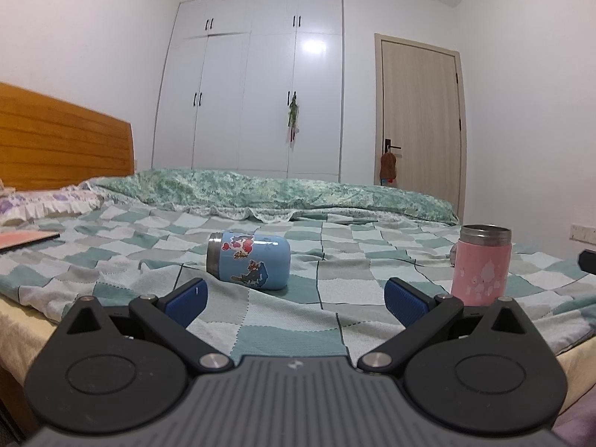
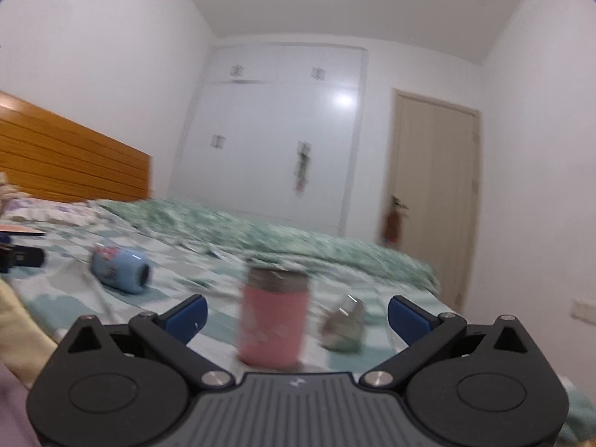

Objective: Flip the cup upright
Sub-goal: 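Reach the right tool to the lying blue sticker tumbler and close on it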

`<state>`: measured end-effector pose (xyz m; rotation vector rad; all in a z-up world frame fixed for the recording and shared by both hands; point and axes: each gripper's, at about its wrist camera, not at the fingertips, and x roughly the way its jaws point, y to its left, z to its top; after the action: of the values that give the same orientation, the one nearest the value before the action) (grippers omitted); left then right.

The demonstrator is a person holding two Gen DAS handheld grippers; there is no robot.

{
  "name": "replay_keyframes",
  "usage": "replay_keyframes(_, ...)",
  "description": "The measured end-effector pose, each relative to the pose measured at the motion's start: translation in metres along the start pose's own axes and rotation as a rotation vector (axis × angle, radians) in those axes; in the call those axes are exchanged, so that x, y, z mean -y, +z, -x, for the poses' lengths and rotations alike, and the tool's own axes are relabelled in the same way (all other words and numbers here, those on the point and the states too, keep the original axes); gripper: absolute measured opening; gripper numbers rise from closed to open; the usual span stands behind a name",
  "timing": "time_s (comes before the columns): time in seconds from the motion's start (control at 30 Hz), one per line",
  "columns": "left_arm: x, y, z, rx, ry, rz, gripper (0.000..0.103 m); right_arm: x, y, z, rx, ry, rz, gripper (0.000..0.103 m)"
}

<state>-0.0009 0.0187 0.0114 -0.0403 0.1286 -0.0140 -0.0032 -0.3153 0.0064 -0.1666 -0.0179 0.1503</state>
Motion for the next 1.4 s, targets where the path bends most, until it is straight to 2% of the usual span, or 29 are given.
replay_keyframes(0.23, -0.022, 0.024, -0.01, 0.0, 0.027, -0.022, 0.103, -0.044, 0.035, -0.04, 0.041, 0.177, 0.058, 0.103)
replay_keyframes(0.53, -0.062, 0.042, -0.046, -0.038, 0.082, -0.054, 0.103, -0.129, 0.073, -0.131, 0.041, 0.384, 0.227, 0.103)
replay_keyframes(0.73, -0.088, 0.049, -0.078, -0.087, 0.111, -0.073, 0.103, -0.188, 0.087, -0.209, -0.057, 0.525, 0.374, 0.103)
replay_keyframes(1.0, -0.11, 0.049, -0.124, -0.157, 0.153, -0.117, 0.103, -0.251, 0.083, -0.295, -0.22, 0.6, 0.557, 0.103)
replay_keyframes(1.17, -0.123, 0.044, -0.144, -0.208, 0.168, -0.136, 0.103, -0.274, 0.07, -0.33, -0.286, 0.654, 0.65, 0.103)
replay_keyframes(1.4, -0.137, 0.037, -0.161, -0.261, 0.164, -0.131, 0.103, -0.284, 0.057, -0.359, -0.307, 0.765, 0.705, 0.103)
